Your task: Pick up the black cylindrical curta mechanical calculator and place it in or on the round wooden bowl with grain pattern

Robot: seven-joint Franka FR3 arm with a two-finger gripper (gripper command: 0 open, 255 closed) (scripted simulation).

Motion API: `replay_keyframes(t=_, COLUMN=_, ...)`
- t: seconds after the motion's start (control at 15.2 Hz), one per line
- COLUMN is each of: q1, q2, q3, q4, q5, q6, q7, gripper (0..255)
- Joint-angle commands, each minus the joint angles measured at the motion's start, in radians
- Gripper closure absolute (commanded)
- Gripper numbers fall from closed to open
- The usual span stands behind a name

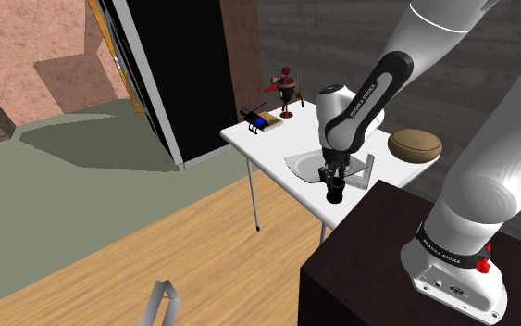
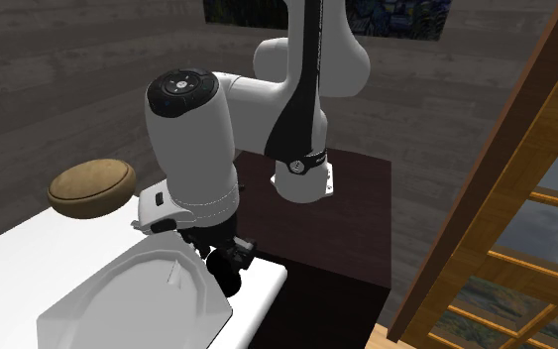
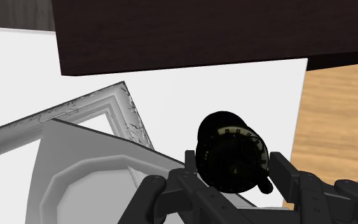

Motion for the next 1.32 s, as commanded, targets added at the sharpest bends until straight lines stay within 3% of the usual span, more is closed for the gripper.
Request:
replay_keyframes(t=0.0, q1=0.0, q2=0.0, q3=0.0, q4=-0.001, q5=0.0, q6=0.0, q7=0.0, gripper=255)
replay_keyframes(t=1.25, q1=0.018, q2=-0.277, q3=0.002, q4=0.051, q5=0.053, q6=-0.327, q7=-0.054, gripper=255)
